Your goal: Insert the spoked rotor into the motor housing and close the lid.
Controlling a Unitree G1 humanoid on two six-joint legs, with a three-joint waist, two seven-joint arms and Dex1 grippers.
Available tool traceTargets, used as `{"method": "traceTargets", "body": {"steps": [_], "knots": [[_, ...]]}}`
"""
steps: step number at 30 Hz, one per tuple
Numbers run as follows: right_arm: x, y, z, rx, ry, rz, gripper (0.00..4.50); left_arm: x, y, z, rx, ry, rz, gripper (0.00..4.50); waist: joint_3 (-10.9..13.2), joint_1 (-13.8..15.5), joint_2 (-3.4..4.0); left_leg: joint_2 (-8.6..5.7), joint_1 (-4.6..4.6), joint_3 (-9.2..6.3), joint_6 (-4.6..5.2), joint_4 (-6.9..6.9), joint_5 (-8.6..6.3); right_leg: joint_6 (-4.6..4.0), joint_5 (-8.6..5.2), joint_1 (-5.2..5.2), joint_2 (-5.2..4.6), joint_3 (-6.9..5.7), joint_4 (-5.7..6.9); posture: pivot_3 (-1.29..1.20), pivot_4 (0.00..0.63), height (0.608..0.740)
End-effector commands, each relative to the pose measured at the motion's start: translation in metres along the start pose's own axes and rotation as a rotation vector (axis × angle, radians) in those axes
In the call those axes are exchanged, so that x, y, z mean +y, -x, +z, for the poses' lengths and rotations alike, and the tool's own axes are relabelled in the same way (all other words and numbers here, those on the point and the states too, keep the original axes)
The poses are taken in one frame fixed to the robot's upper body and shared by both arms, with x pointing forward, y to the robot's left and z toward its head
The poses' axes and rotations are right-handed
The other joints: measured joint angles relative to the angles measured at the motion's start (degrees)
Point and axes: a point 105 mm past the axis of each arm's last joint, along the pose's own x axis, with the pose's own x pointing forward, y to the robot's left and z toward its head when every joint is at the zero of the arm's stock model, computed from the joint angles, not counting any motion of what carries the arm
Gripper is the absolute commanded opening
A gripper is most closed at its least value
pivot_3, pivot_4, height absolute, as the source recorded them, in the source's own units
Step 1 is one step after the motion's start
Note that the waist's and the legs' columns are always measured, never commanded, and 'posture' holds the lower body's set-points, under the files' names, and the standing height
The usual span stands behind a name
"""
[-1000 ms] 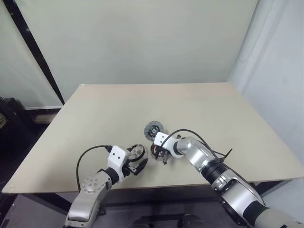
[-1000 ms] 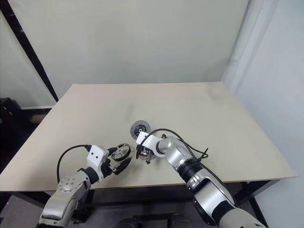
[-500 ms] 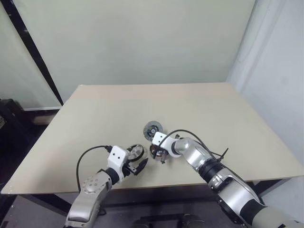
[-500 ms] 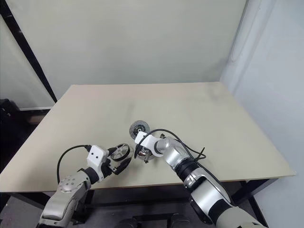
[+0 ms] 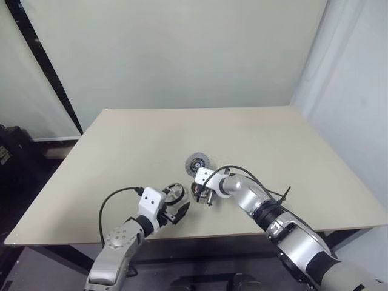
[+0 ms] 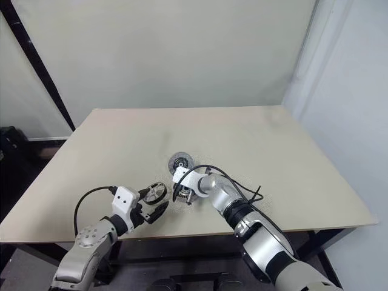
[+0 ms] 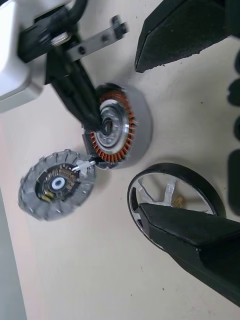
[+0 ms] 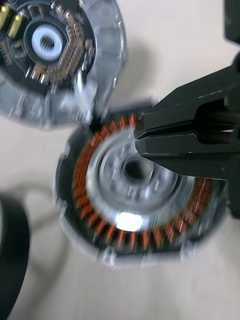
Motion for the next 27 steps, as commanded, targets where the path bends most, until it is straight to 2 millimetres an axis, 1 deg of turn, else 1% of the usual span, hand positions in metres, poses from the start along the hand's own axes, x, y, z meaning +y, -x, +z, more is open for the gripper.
{"method": "traceTargets", "body": {"steps": [1, 3, 6, 9, 12, 14, 27], "knots": [[-0.02, 0.009, 0.022, -0.067, 0.02, -0.067, 0.03, -0.004, -0.002, 0.02, -0.067, -0.045, -0.014, 4.5, 0.0, 0.0, 0.0, 0.0, -0.01, 0.0, 0.0, -0.01, 0.0, 0.0, 0.0, -0.01, 0.0, 0.0, 0.0, 0.0, 0.0, 0.74], [-0.02, 0.01, 0.022, -0.07, 0.01, -0.061, 0.03, -0.003, -0.003, 0.02, -0.066, -0.046, -0.016, 4.5, 0.0, 0.0, 0.0, -0.02, -0.05, 0.0, 0.0, -0.05, -0.01, 0.01, 0.01, -0.05, 0.0, 0.0, 0.0, 0.0, 0.0, 0.74], [-0.015, 0.011, 0.024, -0.086, -0.044, -0.025, 0.03, -0.003, -0.003, 0.02, -0.066, -0.049, -0.019, 4.5, 0.0, 0.0, 0.0, -0.03, -0.06, 0.01, -0.02, -0.13, -0.03, 0.03, 0.02, -0.07, 0.0, -0.02, 0.0, 0.0, 0.0, 0.74], [-0.006, 0.011, 0.023, -0.079, -0.076, 0.035, 0.03, -0.003, -0.004, 0.021, -0.066, -0.051, -0.022, 4.5, 0.0, 0.0, 0.0, -0.03, -0.06, 0.0, -0.02, -0.17, -0.03, 0.03, 0.02, -0.07, 0.01, -0.04, -0.01, 0.0, 0.0, 0.74], [0.0, 0.011, 0.021, -0.069, -0.071, 0.062, 0.58, -0.003, -0.004, 0.021, -0.068, -0.052, -0.023, 4.5, 0.0, 0.0, 0.0, -0.03, -0.05, 0.0, -0.02, -0.16, -0.03, 0.02, 0.01, -0.06, 0.01, -0.04, -0.01, 0.0, 0.0, 0.74], [0.001, 0.011, 0.021, -0.072, -0.07, 0.059, 1.22, -0.003, -0.005, 0.021, -0.069, -0.053, -0.023, 4.5, 0.0, 0.0, 0.0, -0.03, -0.05, 0.0, -0.02, -0.15, -0.02, 0.01, 0.0, -0.05, 0.0, -0.04, -0.01, 0.0, 0.0, 0.74], [0.004, 0.004, 0.017, -0.067, -0.063, 0.05, 1.22, -0.002, -0.001, 0.022, -0.068, -0.057, -0.015, 4.5, 0.0, 0.0, 0.0, -0.02, -0.04, 0.0, -0.02, -0.13, -0.03, 0.0, 0.0, -0.06, 0.01, -0.04, -0.01, 0.0, 0.0, 0.74]]}}
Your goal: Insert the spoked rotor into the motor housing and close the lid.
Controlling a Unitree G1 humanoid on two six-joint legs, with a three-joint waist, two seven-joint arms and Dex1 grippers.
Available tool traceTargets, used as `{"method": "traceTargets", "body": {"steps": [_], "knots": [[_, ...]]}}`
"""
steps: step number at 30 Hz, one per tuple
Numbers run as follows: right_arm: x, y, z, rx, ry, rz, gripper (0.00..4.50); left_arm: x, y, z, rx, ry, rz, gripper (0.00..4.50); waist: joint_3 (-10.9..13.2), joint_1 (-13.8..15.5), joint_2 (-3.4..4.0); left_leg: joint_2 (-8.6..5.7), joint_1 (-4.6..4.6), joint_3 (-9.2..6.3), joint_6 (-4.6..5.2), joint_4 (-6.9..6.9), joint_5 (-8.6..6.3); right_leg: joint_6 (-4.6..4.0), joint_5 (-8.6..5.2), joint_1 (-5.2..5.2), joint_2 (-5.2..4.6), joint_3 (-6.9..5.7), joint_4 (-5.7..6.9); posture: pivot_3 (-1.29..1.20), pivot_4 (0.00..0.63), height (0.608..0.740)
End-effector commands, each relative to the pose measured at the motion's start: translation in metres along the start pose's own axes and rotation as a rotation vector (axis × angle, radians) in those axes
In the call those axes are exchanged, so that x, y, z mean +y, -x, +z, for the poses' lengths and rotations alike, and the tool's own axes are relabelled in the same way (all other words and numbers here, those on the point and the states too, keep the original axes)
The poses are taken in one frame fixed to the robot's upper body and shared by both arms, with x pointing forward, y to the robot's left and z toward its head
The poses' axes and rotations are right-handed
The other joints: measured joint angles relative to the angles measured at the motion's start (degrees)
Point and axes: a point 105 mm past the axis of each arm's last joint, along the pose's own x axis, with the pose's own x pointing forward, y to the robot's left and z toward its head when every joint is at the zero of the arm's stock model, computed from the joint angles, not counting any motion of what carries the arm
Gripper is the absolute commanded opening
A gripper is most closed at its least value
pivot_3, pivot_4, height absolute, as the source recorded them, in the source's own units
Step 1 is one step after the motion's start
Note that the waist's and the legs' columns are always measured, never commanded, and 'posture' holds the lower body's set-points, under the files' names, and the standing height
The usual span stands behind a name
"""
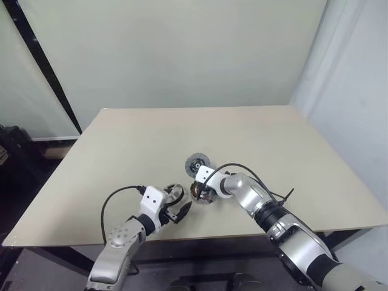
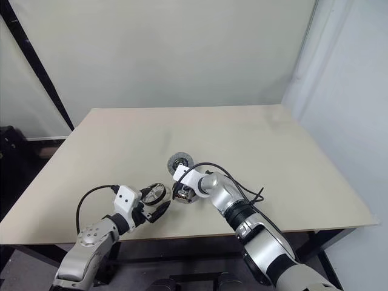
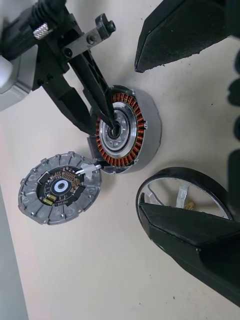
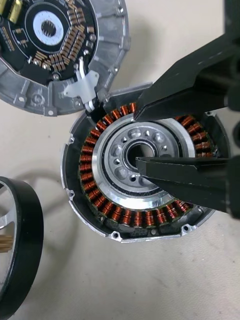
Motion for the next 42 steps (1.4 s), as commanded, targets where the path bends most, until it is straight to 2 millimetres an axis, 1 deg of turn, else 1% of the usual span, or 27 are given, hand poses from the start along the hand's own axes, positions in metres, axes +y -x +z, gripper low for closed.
{"method": "traceTargets", "body": {"steps": [1, 6, 9, 11, 19, 25, 30, 35, 39, 42], "knots": [[-0.008, 0.001, 0.013, -0.043, 0.017, -0.032, 1.22, 0.0, 0.003, 0.019, -0.06, -0.05, 0.0, 4.5, 0.0, 0.0, 0.0, 0.0, 0.0, 0.0, 0.0, 0.0, 0.0, 0.0, 0.0, 0.0, 0.0, 0.0, 0.0, 0.0, 0.0, 0.74], [-0.008, -0.001, 0.013, -0.043, 0.017, -0.041, 1.22, 0.0, 0.004, 0.019, -0.059, -0.051, 0.002, 4.5, 0.0, 0.0, 0.0, 0.0, 0.02, 0.0, 0.0, 0.0, 0.0, 0.0, 0.0, 0.01, -0.01, 0.0, 0.0, 0.0, 0.0, 0.74], [-0.009, -0.002, 0.013, -0.042, 0.019, -0.043, 0.67, 0.0, 0.004, 0.02, -0.062, -0.052, 0.003, 4.5, 0.0, -0.1, 0.0, 0.01, 0.03, 0.0, 0.0, 0.0, 0.0, -0.01, 0.0, 0.01, -0.01, 0.0, 0.0, 0.0, 0.0, 0.74], [-0.009, -0.001, 0.013, -0.044, 0.017, -0.043, 0.02, 0.0, 0.004, 0.02, -0.062, -0.052, 0.003, 4.5, 0.0, -0.1, 0.0, 0.01, 0.02, 0.0, 0.0, 0.0, 0.0, 0.0, 0.0, 0.0, -0.01, 0.01, 0.0, 0.0, 0.0, 0.74], [-0.012, 0.002, 0.016, -0.057, 0.009, -0.041, 0.02, -0.001, 0.002, 0.019, -0.06, -0.052, -0.002, 4.5, 0.0, -0.2, 0.0, 0.02, 0.03, 0.0, 0.0, 0.0, 0.0, 0.0, -0.01, 0.01, 0.0, 0.0, 0.0, 0.0, 0.0, 0.74], [-0.015, 0.006, 0.021, -0.08, -0.05, -0.028, 0.02, -0.002, 0.001, 0.019, -0.059, -0.051, -0.008, 4.5, 0.0, -0.2, 0.0, 0.02, 0.01, -0.01, 0.0, 0.0, 0.0, 0.0, 0.0, 0.0, -0.01, 0.01, -0.01, 0.0, 0.0, 0.74], [-0.017, 0.008, 0.02, -0.077, -0.086, -0.01, 0.02, -0.002, 0.001, 0.018, -0.057, -0.05, -0.009, 4.5, 0.0, -0.2, 0.0, 0.01, 0.0, 0.0, 0.0, 0.0, 0.0, 0.0, 0.0, 0.0, -0.01, 0.0, 0.0, 0.0, 0.0, 0.74], [-0.017, 0.009, 0.017, -0.054, -0.073, -0.013, 0.02, -0.002, 0.0, 0.018, -0.058, -0.049, -0.01, 4.5, 0.0, -0.2, 0.0, 0.01, 0.0, 0.0, 0.0, 0.0, 0.0, 0.0, -0.01, 0.0, -0.01, 0.0, 0.0, 0.0, 0.0, 0.74], [-0.012, 0.008, 0.017, -0.05, -0.074, 0.006, 0.02, -0.003, 0.0, 0.018, -0.058, -0.049, -0.01, 4.5, 0.0, -0.2, 0.0, 0.01, 0.0, 0.0, 0.0, 0.0, 0.0, -0.01, -0.01, 0.0, -0.01, 0.0, 0.0, 0.0, 0.0, 0.74], [-0.012, 0.007, 0.018, -0.057, -0.081, -0.007, 0.58, -0.003, 0.001, 0.018, -0.057, -0.048, -0.011, 4.5, 0.0, -0.2, 0.0, 0.01, 0.0, 0.0, 0.0, 0.0, 0.0, -0.01, -0.01, -0.01, -0.01, 0.0, -0.01, 0.0, 0.0, 0.74]]}}
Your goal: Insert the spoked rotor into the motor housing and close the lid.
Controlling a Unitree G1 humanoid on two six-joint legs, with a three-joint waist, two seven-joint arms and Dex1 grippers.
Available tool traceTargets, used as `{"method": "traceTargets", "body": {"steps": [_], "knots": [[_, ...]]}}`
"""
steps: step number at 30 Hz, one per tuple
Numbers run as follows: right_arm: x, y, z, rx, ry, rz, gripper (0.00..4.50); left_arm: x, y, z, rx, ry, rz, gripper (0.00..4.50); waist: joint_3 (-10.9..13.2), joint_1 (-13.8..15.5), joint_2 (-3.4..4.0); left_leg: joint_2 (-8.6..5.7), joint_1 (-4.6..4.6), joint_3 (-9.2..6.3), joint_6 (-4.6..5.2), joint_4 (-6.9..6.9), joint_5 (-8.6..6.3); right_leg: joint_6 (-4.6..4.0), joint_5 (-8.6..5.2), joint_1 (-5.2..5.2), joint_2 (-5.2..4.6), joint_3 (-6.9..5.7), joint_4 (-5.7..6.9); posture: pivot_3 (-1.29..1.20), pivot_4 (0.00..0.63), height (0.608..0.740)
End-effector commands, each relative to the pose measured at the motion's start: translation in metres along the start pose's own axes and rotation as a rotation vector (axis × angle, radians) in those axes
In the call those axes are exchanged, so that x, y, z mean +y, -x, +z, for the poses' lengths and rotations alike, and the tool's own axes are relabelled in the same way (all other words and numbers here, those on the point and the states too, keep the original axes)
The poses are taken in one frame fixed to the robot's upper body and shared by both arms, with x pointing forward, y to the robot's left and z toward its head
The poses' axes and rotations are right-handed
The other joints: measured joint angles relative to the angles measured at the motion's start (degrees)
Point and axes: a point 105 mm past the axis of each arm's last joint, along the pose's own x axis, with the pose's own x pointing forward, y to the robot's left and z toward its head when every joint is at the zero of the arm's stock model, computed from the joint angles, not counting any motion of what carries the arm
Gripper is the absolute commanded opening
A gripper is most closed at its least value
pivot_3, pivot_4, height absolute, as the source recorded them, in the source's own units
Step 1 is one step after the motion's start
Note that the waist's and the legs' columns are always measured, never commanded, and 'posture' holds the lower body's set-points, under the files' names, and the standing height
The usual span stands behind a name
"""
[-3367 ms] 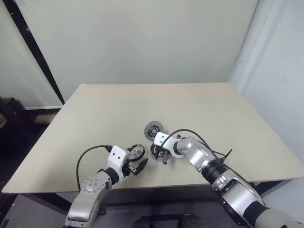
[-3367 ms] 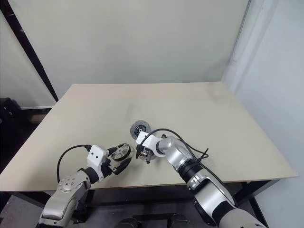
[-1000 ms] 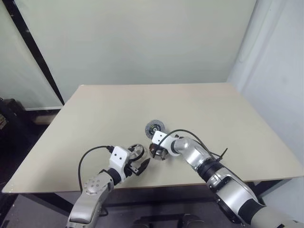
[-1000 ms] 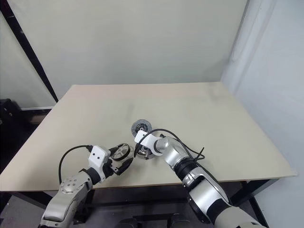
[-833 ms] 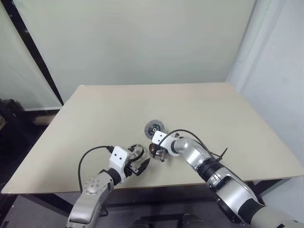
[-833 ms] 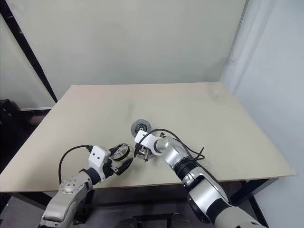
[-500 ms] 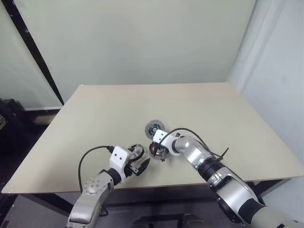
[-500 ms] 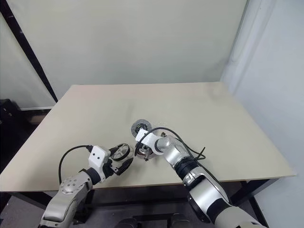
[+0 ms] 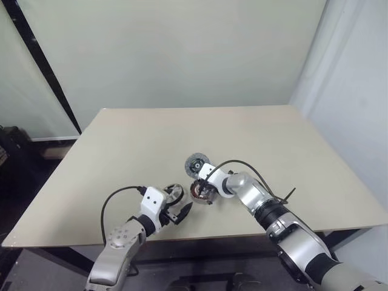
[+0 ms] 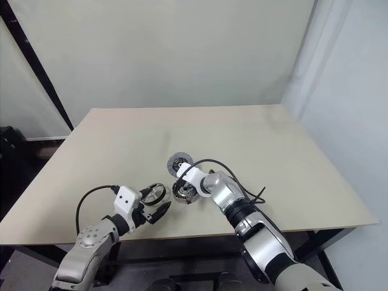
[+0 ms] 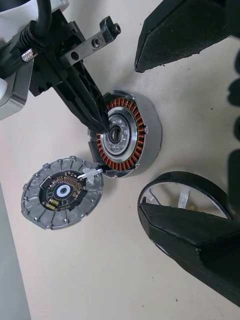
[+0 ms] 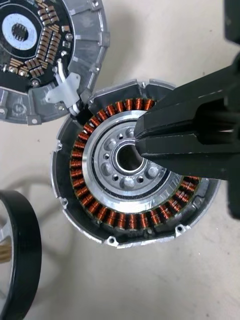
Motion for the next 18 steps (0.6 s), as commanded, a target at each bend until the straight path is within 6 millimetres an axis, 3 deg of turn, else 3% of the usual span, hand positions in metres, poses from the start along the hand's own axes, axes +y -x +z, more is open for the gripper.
{"method": "traceTargets", "body": {"steps": [1, 18], "knots": [[-0.006, 0.005, 0.021, -0.06, 0.025, -0.032, 0.58, 0.0, -0.001, 0.016, -0.053, -0.038, -0.002, 4.5, 0.0, 0.0, 0.0, 0.0, 0.0, 0.0, 0.0, 0.0, 0.0, 0.0, 0.0, 0.0, 0.0, 0.0, 0.0, 0.0, 0.0, 0.74], [-0.005, -0.001, 0.01, -0.003, 0.043, -0.051, 0.58, 0.0, 0.0, 0.016, -0.054, -0.036, 0.0, 4.5, 0.0, 0.0, 0.0, 0.01, -0.01, 0.0, 0.0, 0.0, 0.0, 0.0, 0.0, -0.01, 0.0, 0.0, 0.0, 0.0, 0.0, 0.74]]}}
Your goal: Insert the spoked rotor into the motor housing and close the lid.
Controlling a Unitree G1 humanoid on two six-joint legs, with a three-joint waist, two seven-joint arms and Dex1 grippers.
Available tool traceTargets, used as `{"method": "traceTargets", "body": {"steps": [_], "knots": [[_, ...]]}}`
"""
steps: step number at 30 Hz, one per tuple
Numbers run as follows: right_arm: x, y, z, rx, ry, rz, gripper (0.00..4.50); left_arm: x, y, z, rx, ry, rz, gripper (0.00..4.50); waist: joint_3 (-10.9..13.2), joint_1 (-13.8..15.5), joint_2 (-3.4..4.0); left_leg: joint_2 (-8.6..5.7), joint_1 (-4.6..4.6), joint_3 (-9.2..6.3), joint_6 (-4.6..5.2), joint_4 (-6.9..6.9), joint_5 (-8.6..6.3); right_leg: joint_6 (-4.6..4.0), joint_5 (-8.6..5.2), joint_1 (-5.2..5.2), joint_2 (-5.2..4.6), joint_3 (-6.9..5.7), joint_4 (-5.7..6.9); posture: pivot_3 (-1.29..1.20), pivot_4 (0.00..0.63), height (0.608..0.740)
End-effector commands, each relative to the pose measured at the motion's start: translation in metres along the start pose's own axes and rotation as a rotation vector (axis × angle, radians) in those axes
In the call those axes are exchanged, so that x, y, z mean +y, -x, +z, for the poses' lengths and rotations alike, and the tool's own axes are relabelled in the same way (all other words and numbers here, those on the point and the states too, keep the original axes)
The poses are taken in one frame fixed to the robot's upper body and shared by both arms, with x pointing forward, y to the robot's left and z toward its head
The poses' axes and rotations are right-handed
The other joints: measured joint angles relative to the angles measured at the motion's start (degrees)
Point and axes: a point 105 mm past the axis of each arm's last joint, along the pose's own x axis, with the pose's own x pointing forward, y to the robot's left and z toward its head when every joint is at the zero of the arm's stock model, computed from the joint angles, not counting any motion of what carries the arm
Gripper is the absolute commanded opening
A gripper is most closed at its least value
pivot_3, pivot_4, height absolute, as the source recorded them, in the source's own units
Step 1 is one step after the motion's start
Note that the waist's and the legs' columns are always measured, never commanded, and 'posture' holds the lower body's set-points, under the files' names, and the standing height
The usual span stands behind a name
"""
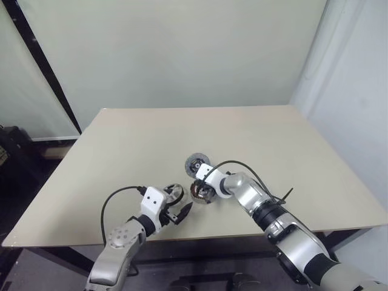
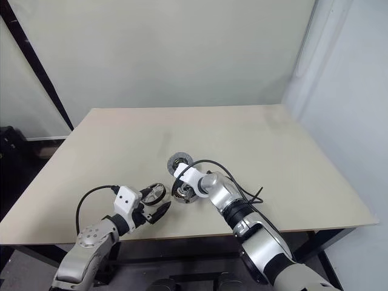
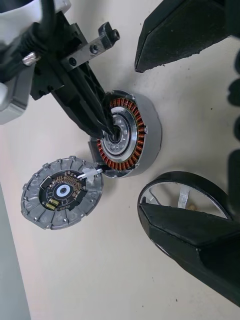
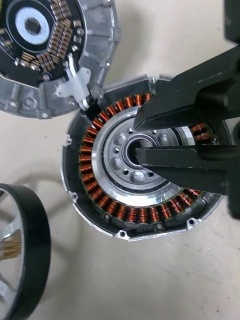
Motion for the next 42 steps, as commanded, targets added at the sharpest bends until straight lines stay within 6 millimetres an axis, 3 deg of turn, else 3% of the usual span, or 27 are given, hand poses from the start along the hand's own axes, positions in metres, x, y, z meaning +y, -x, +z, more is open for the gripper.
{"method": "traceTargets", "body": {"steps": [1, 4, 8, 16, 24, 42], "knots": [[-0.008, 0.002, 0.008, -0.009, 0.031, -0.04, 0.58, 0.0, 0.0, 0.017, -0.054, -0.037, 0.0, 4.5, 0.0, 0.0, 0.0, 0.0, 0.0, 0.0, 0.0, 0.0, 0.0, 0.0, 0.0, 0.0, 0.0, 0.0, 0.0, 0.0, 0.0, 0.74], [-0.007, 0.001, 0.005, -0.001, 0.029, -0.037, 0.58, 0.0, 0.0, 0.017, -0.056, -0.038, 0.0, 4.5, 0.0, 0.0, 0.0, 0.0, 0.01, 0.0, 0.0, 0.0, 0.0, 0.0, 0.0, 0.0, 0.0, 0.01, 0.0, 0.0, 0.0, 0.74], [-0.007, 0.0, 0.004, 0.002, 0.027, -0.035, 0.01, 0.0, 0.0, 0.018, -0.058, -0.039, 0.0, 4.5, 0.0, 0.0, 0.0, 0.0, 0.02, 0.0, 0.0, 0.0, 0.0, 0.0, 0.0, 0.01, 0.0, 0.01, 0.0, 0.0, 0.0, 0.74], [-0.007, 0.001, 0.004, -0.004, 0.025, -0.032, 0.01, 0.0, 0.0, 0.017, -0.056, -0.039, 0.001, 4.5, 0.0, 0.0, 0.01, 0.0, 0.01, 0.0, 0.0, 0.0, 0.0, 0.0, 0.0, 0.02, -0.01, 0.01, -0.01, 0.0, 0.0, 0.74], [-0.016, 0.011, 0.017, -0.043, 0.014, -0.037, 0.01, 0.0, -0.001, 0.017, -0.055, -0.038, 0.0, 4.5, 0.0, 0.0, 0.01, 0.0, -0.01, 0.0, 0.0, 0.0, 0.0, 0.0, 0.0, 0.01, -0.02, 0.01, -0.01, 0.0, 0.0, 0.74], [0.011, 0.002, 0.015, -0.027, 0.056, 0.037, 0.01, 0.0, 0.0, 0.017, -0.058, -0.037, 0.006, 4.5, 0.0, 0.0, 0.01, 0.01, 0.0, 0.0, 0.0, -0.03, 0.0, 0.0, 0.0, -0.02, -0.01, -0.01, -0.01, 0.0, 0.0, 0.74]]}}
